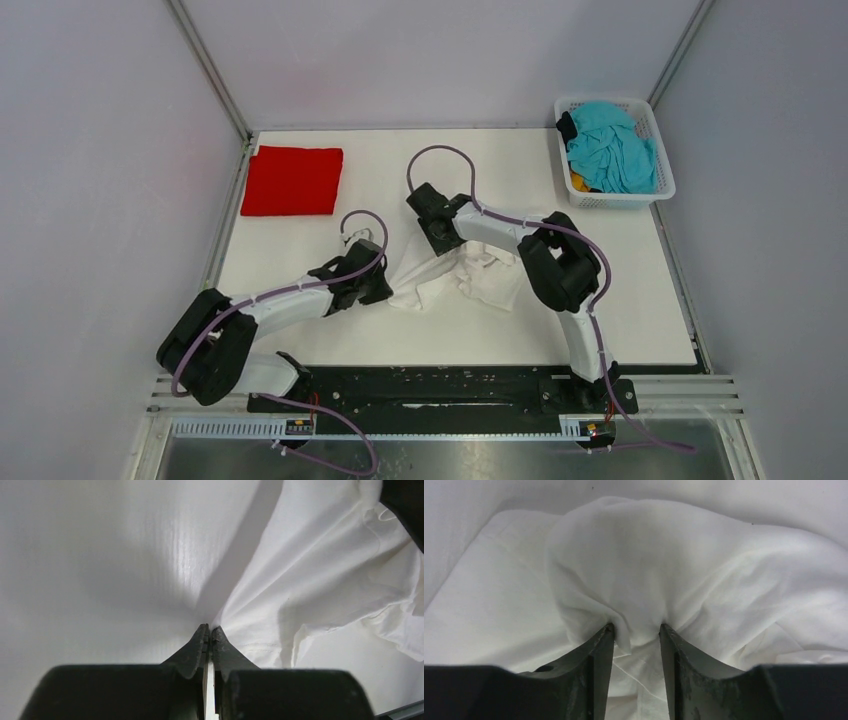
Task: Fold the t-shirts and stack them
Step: Flatten out the tshirt
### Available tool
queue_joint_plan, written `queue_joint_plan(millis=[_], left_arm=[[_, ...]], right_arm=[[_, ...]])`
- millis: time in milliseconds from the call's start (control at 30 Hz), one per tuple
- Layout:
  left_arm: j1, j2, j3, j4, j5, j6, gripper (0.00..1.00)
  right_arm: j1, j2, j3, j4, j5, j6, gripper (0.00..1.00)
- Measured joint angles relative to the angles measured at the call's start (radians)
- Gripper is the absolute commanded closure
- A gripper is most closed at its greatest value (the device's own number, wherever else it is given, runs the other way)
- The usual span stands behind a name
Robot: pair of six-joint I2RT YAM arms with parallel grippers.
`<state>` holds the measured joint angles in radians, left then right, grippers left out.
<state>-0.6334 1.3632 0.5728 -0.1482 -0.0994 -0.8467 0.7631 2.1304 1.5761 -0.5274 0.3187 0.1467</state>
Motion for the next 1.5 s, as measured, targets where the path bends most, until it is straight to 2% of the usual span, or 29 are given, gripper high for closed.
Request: queue_joint_plan(millis=[133,233,267,467,667,867,1100,1333,1500], left_arm=[[0.0,-0.066,-0.037,-0.005,-0.013,-0.001,1.0],[0.0,-0.101,-0.048,-0.011,-0.022,-0.001,1.0],[0.0,-0.113,-0.052,-0.014,-0.024,-0.001,1.0],[0.0,-0.159,-0.066,-0.051,-0.049,-0.001,1.0],[0.0,-0.214,-0.065,-0.114,-0.101,0.0,1.0],[0.0,-0.294,-0.048,-0.206,-0.189,0.0,1.0],[0.0,-0.428,0.031,-0.289,-0.319,0.001,1.0],[0.0,-0.521,0.267,-0.351,-0.422,0.065,1.0],[0.0,-0.608,0.5,-0.32,-0.435,0.171,1.0]], right_arm=[[-0.005,-0.008,-0.02,0.018,0.016,0.008,0.77],[-0.008,-0.029,-0.042,0.036,0.024,0.018,0.97],[-0.011,-0.04,-0.053,0.047,0.029,0.025,1.0],[-0.049,-0.124,-0.151,0.118,0.036,0.037,1.0],[-0.072,-0.295,-0.315,0.223,0.042,0.032,1.0],[-0.091,-0.505,-0.448,0.304,0.157,0.026,1.0],[-0.206,-0.812,-0.658,0.376,0.291,0.03,1.0],[-0.21,-1.096,-0.686,0.412,0.324,-0.036,1.0],[-0.21,-1.287,-0.575,0.384,0.291,-0.095,1.0]])
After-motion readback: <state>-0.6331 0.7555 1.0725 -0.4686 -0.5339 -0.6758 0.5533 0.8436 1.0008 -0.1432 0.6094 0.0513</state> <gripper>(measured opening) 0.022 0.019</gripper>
